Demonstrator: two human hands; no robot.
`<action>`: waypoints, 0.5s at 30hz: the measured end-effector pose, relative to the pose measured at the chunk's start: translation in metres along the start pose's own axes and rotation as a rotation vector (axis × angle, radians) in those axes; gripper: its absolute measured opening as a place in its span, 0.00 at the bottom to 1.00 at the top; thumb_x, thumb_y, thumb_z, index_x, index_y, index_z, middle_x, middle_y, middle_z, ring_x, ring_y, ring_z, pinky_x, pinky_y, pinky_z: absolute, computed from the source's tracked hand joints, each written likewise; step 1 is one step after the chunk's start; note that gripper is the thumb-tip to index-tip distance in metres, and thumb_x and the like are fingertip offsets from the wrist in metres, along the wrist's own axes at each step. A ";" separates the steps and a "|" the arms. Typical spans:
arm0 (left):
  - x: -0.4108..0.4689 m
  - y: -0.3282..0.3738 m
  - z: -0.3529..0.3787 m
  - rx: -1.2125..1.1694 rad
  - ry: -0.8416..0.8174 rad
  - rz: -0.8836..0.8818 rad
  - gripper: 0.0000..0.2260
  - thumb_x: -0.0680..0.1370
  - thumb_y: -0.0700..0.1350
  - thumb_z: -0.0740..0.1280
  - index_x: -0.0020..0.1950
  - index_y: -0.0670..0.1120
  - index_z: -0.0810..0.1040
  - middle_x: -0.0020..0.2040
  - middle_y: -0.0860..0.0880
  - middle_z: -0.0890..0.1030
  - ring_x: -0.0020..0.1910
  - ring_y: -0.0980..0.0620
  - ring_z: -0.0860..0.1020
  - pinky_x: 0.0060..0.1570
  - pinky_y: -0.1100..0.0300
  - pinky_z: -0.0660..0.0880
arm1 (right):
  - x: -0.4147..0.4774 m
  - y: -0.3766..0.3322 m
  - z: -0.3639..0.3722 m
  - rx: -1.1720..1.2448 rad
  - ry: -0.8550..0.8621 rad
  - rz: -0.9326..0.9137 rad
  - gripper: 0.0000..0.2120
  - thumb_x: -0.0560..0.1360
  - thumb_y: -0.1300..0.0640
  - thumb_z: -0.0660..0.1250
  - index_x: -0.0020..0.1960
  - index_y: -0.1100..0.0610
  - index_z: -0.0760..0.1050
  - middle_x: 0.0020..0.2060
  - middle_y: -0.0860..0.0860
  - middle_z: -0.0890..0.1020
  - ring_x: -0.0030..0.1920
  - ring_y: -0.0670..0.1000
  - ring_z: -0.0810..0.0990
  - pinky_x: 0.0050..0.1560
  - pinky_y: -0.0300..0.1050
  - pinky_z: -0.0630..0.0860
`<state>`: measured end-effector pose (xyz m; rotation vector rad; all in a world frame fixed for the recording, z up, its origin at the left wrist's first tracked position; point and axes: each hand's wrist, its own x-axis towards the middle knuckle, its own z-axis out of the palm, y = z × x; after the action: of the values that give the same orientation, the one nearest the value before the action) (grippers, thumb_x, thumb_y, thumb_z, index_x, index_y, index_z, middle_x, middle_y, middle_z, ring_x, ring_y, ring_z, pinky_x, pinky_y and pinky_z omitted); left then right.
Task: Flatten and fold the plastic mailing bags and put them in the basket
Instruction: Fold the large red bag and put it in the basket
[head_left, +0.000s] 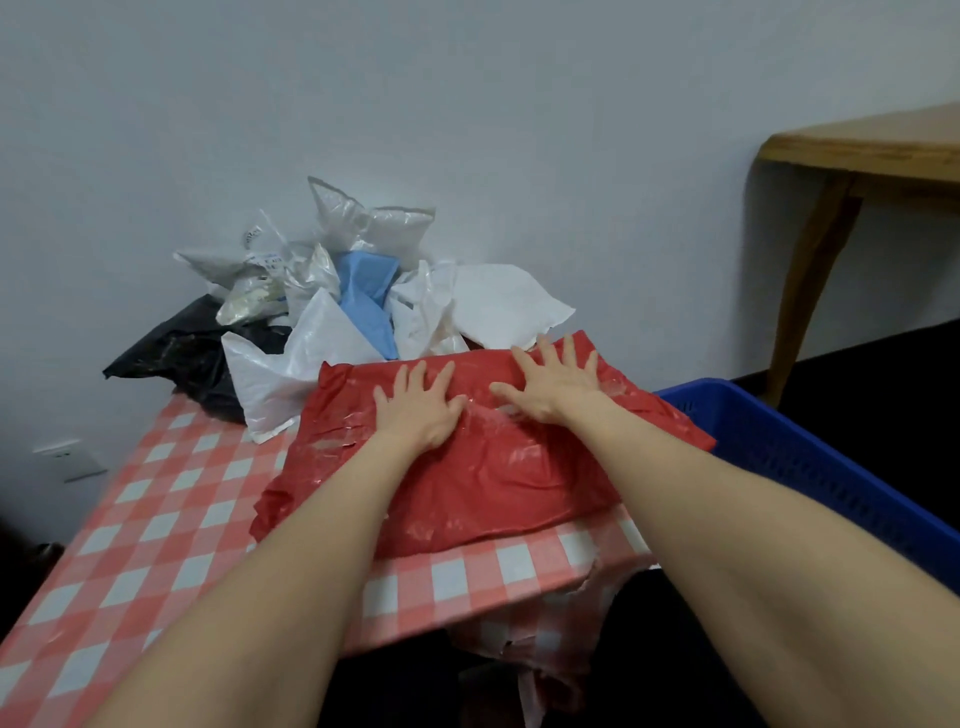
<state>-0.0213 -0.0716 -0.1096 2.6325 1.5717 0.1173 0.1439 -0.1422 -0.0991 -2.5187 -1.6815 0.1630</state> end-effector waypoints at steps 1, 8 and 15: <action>0.006 -0.007 -0.002 0.005 -0.028 -0.020 0.27 0.80 0.61 0.49 0.78 0.58 0.48 0.79 0.48 0.47 0.78 0.45 0.43 0.72 0.37 0.44 | 0.006 -0.004 0.001 -0.018 -0.019 -0.010 0.37 0.75 0.28 0.47 0.78 0.42 0.44 0.78 0.52 0.41 0.77 0.62 0.38 0.73 0.67 0.38; 0.025 -0.031 0.007 0.061 -0.201 -0.109 0.33 0.74 0.72 0.45 0.76 0.64 0.43 0.79 0.49 0.40 0.77 0.43 0.38 0.67 0.29 0.39 | 0.034 -0.012 0.020 -0.006 -0.147 -0.002 0.40 0.69 0.22 0.48 0.77 0.37 0.45 0.79 0.50 0.45 0.77 0.63 0.40 0.72 0.70 0.40; 0.027 -0.033 0.020 0.036 -0.225 -0.126 0.33 0.73 0.74 0.45 0.76 0.65 0.45 0.79 0.49 0.42 0.77 0.43 0.41 0.67 0.29 0.40 | 0.035 -0.011 0.025 0.043 -0.164 0.025 0.39 0.69 0.23 0.49 0.76 0.36 0.47 0.78 0.53 0.52 0.77 0.63 0.47 0.72 0.69 0.44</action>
<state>-0.0356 -0.0328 -0.1326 2.4607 1.6683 -0.2084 0.1434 -0.1047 -0.1230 -2.5578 -1.6826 0.4143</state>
